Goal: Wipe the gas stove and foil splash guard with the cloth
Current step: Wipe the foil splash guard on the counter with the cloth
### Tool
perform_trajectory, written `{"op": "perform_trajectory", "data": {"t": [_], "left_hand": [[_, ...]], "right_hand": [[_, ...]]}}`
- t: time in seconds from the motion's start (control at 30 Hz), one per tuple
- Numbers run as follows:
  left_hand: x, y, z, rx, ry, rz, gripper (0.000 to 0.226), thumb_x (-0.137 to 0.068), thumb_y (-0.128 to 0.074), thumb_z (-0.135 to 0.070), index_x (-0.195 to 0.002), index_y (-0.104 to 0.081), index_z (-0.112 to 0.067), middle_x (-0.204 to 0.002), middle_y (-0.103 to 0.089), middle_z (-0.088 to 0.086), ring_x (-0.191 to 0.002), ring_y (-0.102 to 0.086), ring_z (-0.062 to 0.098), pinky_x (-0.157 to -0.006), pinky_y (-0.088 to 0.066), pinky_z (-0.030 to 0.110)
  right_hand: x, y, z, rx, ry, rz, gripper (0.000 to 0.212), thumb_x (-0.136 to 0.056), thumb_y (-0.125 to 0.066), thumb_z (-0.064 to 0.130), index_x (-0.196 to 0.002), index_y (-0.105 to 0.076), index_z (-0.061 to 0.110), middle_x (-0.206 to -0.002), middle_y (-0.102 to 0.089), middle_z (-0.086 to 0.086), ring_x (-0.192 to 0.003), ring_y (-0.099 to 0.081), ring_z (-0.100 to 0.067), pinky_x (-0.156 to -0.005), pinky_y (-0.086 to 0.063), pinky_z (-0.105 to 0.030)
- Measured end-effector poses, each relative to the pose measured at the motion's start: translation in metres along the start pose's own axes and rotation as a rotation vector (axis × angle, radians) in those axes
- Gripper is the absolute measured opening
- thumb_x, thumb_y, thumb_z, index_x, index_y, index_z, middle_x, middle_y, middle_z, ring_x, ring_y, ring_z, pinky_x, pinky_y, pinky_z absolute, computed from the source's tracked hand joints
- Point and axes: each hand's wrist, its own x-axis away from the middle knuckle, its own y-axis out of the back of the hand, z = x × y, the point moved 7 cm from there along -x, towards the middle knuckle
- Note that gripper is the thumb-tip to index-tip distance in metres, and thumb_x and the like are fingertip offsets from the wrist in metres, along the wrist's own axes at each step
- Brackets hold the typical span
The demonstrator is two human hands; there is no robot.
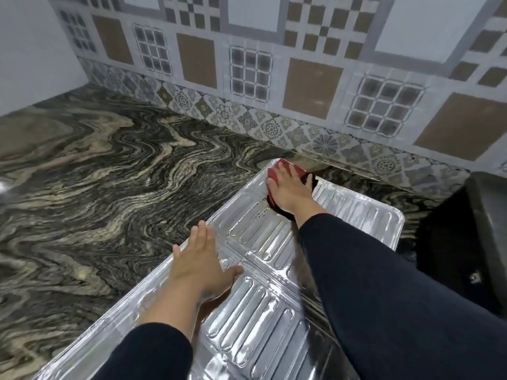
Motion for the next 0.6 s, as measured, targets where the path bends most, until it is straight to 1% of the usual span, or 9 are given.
{"op": "perform_trajectory", "data": {"t": [0.1,0.23,0.37,0.43,0.5,0.57,0.6], "left_hand": [[0.0,0.0,0.0,0.014,0.013,0.016,0.105,-0.084,-0.041,-0.069,-0.148,0.019,-0.011,-0.155,0.03,0.003,-0.145,0.023,0.019,-0.118,0.004,0.052],[0.0,0.002,-0.001,0.019,0.016,0.028,0.106,-0.084,-0.043,-0.068,-0.148,0.018,-0.011,-0.156,0.029,0.004,-0.146,0.021,0.019,-0.118,0.004,0.052],[0.002,0.003,0.0,0.036,0.001,0.016,0.106,-0.084,-0.045,-0.067,-0.149,0.016,-0.011,-0.157,0.027,0.004,-0.147,0.02,0.019,-0.118,0.004,0.053],[0.005,0.004,0.0,0.051,-0.006,0.017,0.107,-0.084,-0.046,-0.067,-0.149,0.016,-0.011,-0.157,0.026,0.004,-0.147,0.02,0.019,-0.119,0.004,0.052],[0.007,0.006,0.0,0.055,-0.005,0.022,0.107,-0.083,-0.047,-0.068,-0.149,0.016,-0.011,-0.157,0.026,0.004,-0.147,0.02,0.019,-0.119,0.004,0.052],[0.008,0.007,-0.001,0.039,-0.007,0.031,0.108,-0.083,-0.046,-0.068,-0.149,0.015,-0.011,-0.157,0.025,0.004,-0.147,0.019,0.019,-0.119,0.004,0.052],[0.008,0.007,-0.001,0.031,-0.007,0.032,0.107,-0.083,-0.046,-0.069,-0.149,0.015,-0.011,-0.157,0.025,0.004,-0.147,0.019,0.019,-0.118,0.003,0.052]], "right_hand": [[0.013,-0.011,0.039,-0.001,0.136,0.009,0.055,-0.1,-0.012,0.048,-0.152,-0.012,0.03,-0.161,0.001,0.011,-0.148,0.008,-0.012,-0.116,0.01,-0.055],[0.055,-0.023,0.063,0.018,0.225,0.028,0.054,-0.1,-0.01,0.047,-0.152,-0.013,0.033,-0.161,0.0,0.014,-0.148,0.007,-0.01,-0.116,0.01,-0.052],[0.109,-0.035,0.083,0.02,0.373,0.08,0.049,-0.102,-0.011,0.042,-0.151,-0.014,0.036,-0.16,-0.004,0.016,-0.147,0.005,-0.007,-0.117,0.011,-0.051],[0.131,-0.035,0.078,0.043,0.451,0.065,0.047,-0.102,-0.016,0.041,-0.149,-0.018,0.038,-0.16,-0.008,0.015,-0.148,0.002,-0.008,-0.117,0.008,-0.052],[0.141,-0.033,0.063,0.088,0.516,0.071,0.048,-0.102,-0.018,0.044,-0.149,-0.018,0.038,-0.16,-0.008,0.014,-0.148,0.0,-0.009,-0.117,0.006,-0.053],[0.139,-0.029,0.043,0.133,0.517,0.074,0.053,-0.098,-0.014,0.053,-0.149,-0.017,0.039,-0.161,-0.006,0.012,-0.148,0.001,-0.011,-0.116,0.004,-0.052],[0.133,-0.026,0.032,0.154,0.485,0.053,0.057,-0.095,-0.01,0.057,-0.149,-0.016,0.04,-0.161,-0.004,0.01,-0.148,0.001,-0.012,-0.116,0.003,-0.053]]}}
